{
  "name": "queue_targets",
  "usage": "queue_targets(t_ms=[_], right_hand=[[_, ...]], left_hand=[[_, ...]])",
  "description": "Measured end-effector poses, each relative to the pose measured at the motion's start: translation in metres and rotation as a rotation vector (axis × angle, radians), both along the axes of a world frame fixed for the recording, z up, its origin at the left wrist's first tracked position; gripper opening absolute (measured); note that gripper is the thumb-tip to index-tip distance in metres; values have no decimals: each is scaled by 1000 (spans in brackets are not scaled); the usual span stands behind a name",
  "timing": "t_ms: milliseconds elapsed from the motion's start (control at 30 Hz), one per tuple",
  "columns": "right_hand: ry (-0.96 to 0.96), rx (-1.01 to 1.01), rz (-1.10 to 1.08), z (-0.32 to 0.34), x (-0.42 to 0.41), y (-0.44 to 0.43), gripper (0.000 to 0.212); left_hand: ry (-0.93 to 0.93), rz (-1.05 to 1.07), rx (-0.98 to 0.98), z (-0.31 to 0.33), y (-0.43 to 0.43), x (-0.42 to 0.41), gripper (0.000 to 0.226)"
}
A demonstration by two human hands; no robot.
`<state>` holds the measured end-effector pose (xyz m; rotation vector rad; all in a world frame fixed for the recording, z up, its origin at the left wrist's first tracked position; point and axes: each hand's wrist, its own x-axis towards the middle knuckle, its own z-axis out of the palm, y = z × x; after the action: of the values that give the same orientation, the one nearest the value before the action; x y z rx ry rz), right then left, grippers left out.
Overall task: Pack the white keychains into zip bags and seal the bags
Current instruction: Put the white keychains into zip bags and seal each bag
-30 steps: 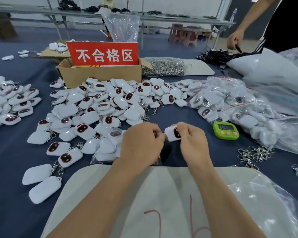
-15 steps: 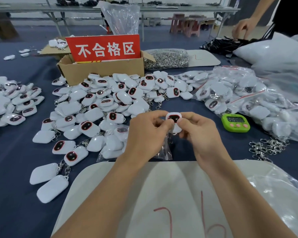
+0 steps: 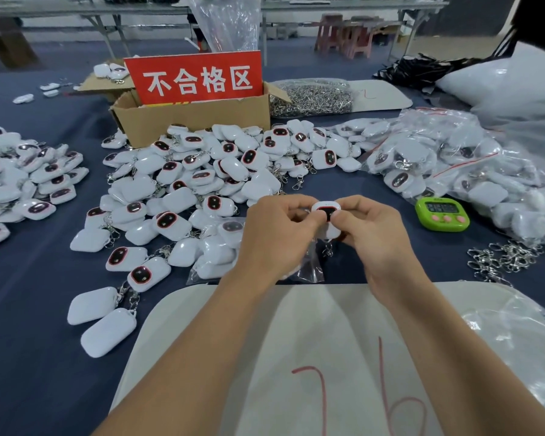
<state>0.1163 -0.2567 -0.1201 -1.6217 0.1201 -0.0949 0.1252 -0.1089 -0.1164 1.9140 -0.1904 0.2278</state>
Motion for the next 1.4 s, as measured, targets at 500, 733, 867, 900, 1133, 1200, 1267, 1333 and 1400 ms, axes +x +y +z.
queue_targets(t_ms=[500,733,867,900,1133,1200,1267,1333,1400], right_hand=[[-49,-72,-53,5,-2,4,21],[-76,-31,0,7,-2,2,26],[-86,52,69,11,-5,-2,34],[-94,46,71,11,-5,-2,34],[-153,-137,-29,8,-4,-4,36],[-204,-193,-26,9,-5,-3,34],[-255,-269,-25,9,-7,-2,35],[-309,-359,-66,9,-9,-1,37],[-365,-417,-144,9,-10,0,38]], left_hand=[[21,-12,-29,2,-1,-2,13],[76,27,-109,4,-4,-3,15],[97,27,-184,5,-5,-3,17],[98,28,-189,5,-5,-2,18],[49,8,-119,4,-10,-5,14],[9,64,-88,2,-10,-5,18],[-83,143,9,1,-11,-6,29],[-193,195,170,1,-11,-7,30],[-282,290,364,0,-11,-7,20]])
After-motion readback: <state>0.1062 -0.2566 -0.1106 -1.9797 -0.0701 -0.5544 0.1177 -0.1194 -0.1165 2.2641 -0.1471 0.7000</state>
